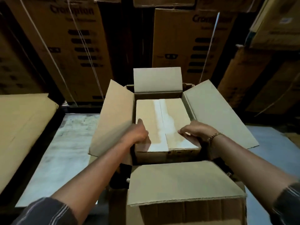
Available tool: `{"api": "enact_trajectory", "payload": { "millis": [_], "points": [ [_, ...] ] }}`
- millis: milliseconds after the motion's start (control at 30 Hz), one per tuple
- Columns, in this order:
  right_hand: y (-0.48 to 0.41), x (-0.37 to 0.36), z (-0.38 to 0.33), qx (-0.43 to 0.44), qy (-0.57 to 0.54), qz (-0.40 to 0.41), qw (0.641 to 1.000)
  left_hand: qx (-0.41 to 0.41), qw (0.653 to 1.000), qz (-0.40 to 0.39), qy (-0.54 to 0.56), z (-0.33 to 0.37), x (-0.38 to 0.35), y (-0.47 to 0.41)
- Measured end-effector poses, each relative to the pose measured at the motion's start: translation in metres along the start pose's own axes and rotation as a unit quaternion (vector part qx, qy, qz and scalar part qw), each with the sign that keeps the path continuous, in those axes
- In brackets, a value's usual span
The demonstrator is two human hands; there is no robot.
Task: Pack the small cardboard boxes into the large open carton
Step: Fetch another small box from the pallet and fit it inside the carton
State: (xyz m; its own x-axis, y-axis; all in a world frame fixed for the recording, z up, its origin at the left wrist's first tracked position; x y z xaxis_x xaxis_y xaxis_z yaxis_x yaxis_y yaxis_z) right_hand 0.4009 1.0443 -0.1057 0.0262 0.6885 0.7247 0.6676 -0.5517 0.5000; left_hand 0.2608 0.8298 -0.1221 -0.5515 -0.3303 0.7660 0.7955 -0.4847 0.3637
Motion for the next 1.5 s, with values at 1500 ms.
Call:
{"api": "enact_trajectory", "payload": {
  "millis": [1500],
  "points": [
    [0.006,0.0,0.006,0.123,0.259,0.137,0.948,-0.034,0.979,0.175,-0.096,0.013,0.004,0.03]
  ]
}}
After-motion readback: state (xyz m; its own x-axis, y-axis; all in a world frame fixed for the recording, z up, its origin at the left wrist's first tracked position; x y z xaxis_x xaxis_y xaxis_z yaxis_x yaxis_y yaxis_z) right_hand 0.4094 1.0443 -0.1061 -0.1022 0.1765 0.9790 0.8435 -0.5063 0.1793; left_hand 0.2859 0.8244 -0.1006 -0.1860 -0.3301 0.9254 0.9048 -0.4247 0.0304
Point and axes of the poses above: each hand's wrist, its own y-axis away from the middle knuckle, its own x-axis out of the back of the hand, z = x × y, the point moved 6 cm from there along -y, towards the middle knuckle, and after that the axes turned 7 degrees about y, right-handed, at the moved point
